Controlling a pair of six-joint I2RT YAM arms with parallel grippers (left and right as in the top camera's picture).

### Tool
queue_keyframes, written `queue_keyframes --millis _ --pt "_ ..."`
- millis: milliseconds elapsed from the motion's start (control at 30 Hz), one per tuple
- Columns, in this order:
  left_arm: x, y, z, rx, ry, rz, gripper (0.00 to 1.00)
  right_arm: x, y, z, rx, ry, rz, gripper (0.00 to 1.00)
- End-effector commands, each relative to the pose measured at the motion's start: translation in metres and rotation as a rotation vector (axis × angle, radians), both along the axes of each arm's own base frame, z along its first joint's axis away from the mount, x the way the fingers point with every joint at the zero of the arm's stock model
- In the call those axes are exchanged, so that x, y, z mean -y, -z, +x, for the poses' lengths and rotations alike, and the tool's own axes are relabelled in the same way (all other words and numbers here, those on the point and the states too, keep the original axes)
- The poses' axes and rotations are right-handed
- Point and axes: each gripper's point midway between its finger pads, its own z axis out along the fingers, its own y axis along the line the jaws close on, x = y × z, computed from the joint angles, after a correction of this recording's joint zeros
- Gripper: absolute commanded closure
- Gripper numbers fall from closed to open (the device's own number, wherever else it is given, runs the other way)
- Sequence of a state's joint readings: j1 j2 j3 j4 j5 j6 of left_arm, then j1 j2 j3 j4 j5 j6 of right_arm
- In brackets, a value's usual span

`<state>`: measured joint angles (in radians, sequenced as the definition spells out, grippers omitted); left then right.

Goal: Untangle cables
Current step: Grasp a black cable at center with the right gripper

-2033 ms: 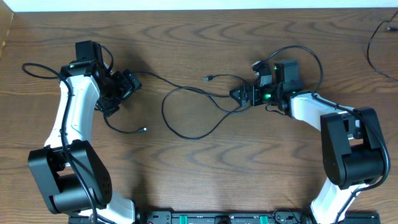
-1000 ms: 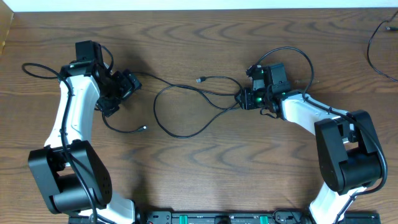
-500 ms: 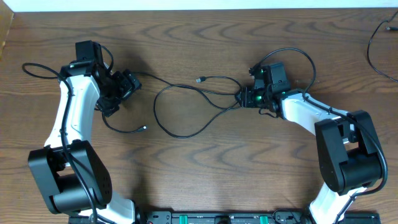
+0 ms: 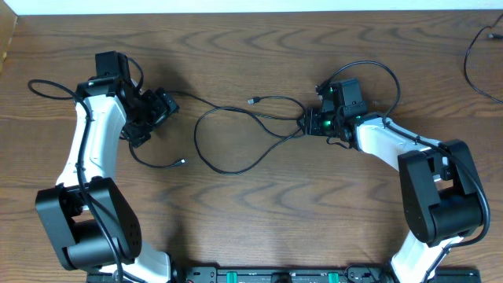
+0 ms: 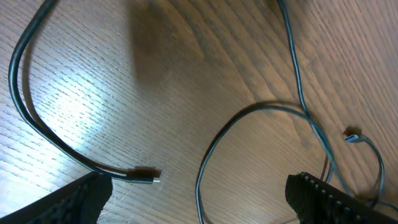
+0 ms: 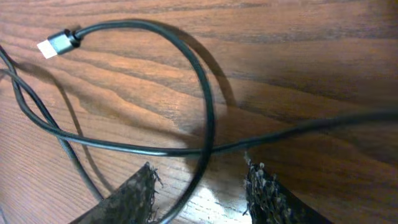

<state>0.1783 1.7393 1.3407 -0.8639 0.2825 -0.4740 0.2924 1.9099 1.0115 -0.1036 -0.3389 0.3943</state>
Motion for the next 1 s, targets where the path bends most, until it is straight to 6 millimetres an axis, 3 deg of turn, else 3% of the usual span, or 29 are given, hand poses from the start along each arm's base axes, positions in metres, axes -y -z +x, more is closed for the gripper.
queue_keyframes --millis 0,167,333,700,833,967 --pt "-0.001 0.003 -0.001 -0.011 -0.003 0.004 0.06 0.011 0.027 -0.015 -0.075 0.036 -0.051 0.42" --pt "-0.001 0.003 -0.001 -0.011 -0.003 0.004 0.06 0.022 0.027 -0.010 -0.073 0.064 -0.048 0.02" --pt "-0.001 0.003 -0.001 -0.011 -0.003 0.004 0.06 0.025 0.025 -0.010 -0.089 0.067 -0.010 0.01" --pt "-0.001 0.003 -0.001 -0.011 -0.003 0.004 0.06 0.025 0.033 -0.047 -0.229 -0.027 0.005 0.01" --pt "-0.001 0.003 -0.001 -0.011 -0.003 0.004 0.05 0.032 0.013 -0.041 -0.185 -0.018 0.009 0.01" --pt "-0.001 0.003 -0.001 -0.011 -0.003 0.004 0.06 0.049 -0.027 -0.039 -0.130 0.037 -0.003 0.01"
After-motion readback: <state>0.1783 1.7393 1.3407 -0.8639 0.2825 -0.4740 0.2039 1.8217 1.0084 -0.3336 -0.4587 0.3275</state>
